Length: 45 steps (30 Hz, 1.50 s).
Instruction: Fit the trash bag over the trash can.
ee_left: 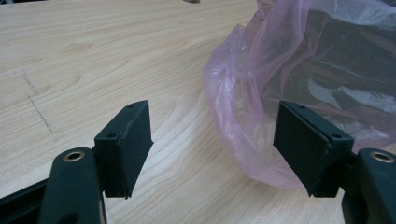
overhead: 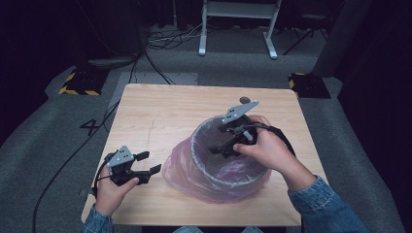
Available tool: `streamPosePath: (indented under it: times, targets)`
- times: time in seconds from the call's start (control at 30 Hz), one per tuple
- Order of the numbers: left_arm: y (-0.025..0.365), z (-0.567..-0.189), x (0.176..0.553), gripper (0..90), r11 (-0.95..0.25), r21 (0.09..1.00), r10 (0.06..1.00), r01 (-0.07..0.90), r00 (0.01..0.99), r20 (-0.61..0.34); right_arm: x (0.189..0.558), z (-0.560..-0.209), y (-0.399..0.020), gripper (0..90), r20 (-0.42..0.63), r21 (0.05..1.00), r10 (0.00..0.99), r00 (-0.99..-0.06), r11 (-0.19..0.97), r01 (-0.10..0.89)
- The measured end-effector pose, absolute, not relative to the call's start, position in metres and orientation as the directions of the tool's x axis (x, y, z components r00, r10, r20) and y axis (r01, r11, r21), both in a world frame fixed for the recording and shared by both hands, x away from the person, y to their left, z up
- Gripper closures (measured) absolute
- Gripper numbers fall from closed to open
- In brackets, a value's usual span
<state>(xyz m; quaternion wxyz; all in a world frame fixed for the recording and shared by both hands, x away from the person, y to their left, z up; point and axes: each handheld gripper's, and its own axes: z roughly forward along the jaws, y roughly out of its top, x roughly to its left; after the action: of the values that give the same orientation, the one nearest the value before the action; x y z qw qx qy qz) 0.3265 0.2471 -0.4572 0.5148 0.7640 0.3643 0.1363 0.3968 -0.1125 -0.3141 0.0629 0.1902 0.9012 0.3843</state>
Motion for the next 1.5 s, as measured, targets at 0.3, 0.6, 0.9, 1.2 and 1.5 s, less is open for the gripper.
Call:
streamPosePath:
  times: [0.3, 0.6, 0.9, 1.2, 1.5]
  targets:
    - [0.253, -0.457, 0.322, 27.9, -0.196, 0.885, 0.71, 0.422, 0.683, -0.168, 0.393, -0.284, -0.141, 19.6, 0.004, 0.779, 0.434, -0.901, 0.564, 0.275]
    - [0.258, -0.457, 0.318, 27.9, -0.185, 0.885, 0.729, 0.428, 0.663, -0.169, 0.393, -0.268, -0.173, 20.1, -0.012, 0.802, 0.504, -0.864, 0.521, 0.293]
    - [0.26, -0.455, 0.317, 27.9, -0.196, 0.881, 0.742, 0.43, 0.652, -0.154, 0.393, -0.258, -0.206, 20.3, -0.045, 0.821, 0.589, -0.807, 0.482, 0.307]
    - [0.26, -0.452, 0.319, 27.8, -0.219, 0.873, 0.758, 0.437, 0.64, -0.13, 0.39, -0.266, -0.242, 20.9, -0.058, 0.821, 0.657, -0.752, 0.46, 0.338]
    - [0.259, -0.451, 0.322, 27.8, -0.235, 0.862, 0.766, 0.449, 0.631, -0.12, 0.387, -0.275, -0.277, 21.2, -0.077, 0.807, 0.719, -0.69, 0.451, 0.38]
